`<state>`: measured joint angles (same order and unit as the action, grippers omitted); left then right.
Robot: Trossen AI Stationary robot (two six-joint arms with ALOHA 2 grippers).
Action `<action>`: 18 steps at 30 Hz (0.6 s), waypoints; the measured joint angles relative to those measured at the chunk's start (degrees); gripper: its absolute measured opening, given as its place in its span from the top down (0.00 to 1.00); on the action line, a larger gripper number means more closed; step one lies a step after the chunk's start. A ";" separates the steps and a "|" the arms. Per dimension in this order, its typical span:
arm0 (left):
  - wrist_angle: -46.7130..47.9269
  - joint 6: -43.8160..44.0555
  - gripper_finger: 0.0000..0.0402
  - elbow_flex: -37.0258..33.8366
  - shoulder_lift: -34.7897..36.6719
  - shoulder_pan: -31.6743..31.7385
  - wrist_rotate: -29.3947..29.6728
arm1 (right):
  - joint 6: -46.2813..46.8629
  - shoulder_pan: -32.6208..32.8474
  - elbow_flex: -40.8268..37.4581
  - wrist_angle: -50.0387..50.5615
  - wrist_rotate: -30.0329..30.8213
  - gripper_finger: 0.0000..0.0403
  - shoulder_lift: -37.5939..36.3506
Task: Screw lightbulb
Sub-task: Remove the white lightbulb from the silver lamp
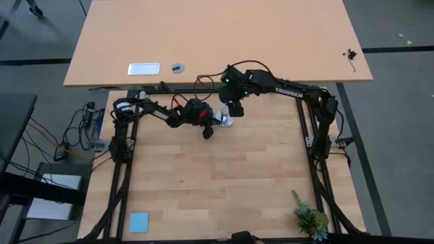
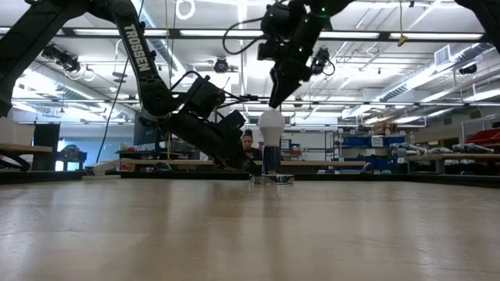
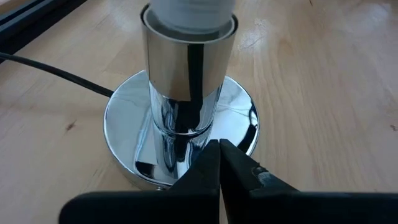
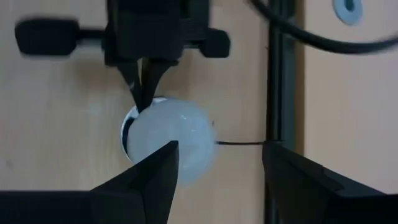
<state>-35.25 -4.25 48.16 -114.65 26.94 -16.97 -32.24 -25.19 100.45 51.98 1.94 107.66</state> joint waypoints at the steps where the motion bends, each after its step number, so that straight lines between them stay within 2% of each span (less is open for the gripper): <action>1: 0.00 0.00 0.99 0.00 0.00 0.00 0.01 | 1.94 0.02 0.77 0.70 0.02 0.42 -0.04; 7: 0.00 0.00 0.99 0.00 0.00 0.00 0.06 | 29.08 0.38 1.78 1.44 0.81 0.42 -0.09; 10: 0.00 0.02 0.99 0.00 0.00 0.00 0.06 | 37.55 0.38 1.78 1.60 0.80 0.39 -0.09; 13: 0.00 0.12 0.99 0.00 0.00 0.00 0.12 | 40.42 0.72 1.78 -0.04 1.27 0.36 -0.09; 18: 0.00 0.13 0.99 0.00 0.00 0.00 0.15 | 37.02 1.41 1.81 -3.59 2.94 0.35 -0.09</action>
<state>-35.24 -4.12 48.16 -114.65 26.94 -16.82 4.78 -23.79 102.26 48.39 4.88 107.57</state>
